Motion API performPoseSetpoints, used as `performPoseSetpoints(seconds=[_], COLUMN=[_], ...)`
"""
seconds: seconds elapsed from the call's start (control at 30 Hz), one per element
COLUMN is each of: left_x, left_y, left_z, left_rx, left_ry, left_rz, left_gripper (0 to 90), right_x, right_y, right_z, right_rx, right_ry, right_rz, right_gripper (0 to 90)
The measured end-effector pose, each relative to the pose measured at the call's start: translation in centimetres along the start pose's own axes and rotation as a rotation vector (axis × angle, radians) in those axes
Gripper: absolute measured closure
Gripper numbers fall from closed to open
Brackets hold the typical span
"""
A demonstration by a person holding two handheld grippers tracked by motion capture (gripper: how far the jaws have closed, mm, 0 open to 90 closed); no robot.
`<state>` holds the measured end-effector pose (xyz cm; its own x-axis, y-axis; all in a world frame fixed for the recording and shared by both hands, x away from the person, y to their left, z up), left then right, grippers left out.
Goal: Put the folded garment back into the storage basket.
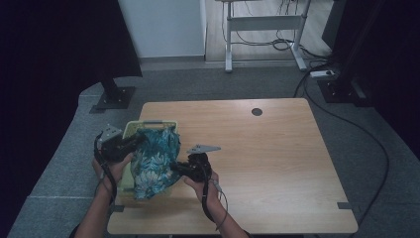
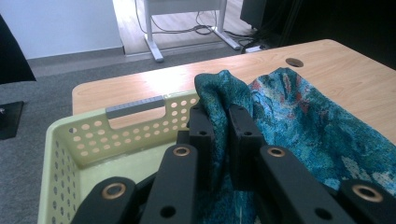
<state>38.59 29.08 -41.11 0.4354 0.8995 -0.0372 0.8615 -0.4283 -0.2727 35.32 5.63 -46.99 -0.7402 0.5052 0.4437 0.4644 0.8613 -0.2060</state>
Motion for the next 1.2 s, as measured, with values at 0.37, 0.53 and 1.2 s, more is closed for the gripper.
performPoseSetpoints(seconds=[0.37, 0.53, 1.2], left_x=[0.1, 0.5, 3.3], left_y=[0.9, 1.1, 0.4], left_z=[-0.3, -0.4, 0.7], left_rx=[-0.004, -0.007, 0.002], left_ry=[0.010, 0.004, -0.021], left_rz=[0.011, 0.009, -0.028], left_gripper=[81.9, 81.9, 81.9], right_x=[-0.3, -0.3, 0.1], right_y=[0.9, 1.3, 4.4], right_z=[-0.5, -0.9, -0.2], right_rx=[-0.010, -0.014, 0.005], right_ry=[0.007, 0.007, 0.023], right_rz=[0.014, 0.022, 0.020], right_gripper=[84.0, 84.0, 84.0])
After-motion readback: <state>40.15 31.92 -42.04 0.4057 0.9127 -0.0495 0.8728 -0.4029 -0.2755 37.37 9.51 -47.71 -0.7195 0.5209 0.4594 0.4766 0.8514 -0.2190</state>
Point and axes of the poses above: each handheld gripper's, and its own axes: y roughly forward along the jaws, z roughly out of its underside, x roughly to its left, the point moved 3 cm from there along y, roughly forward along the jaws, and after that the axes turned 10 degrees about -x, right-handed, at the moved point
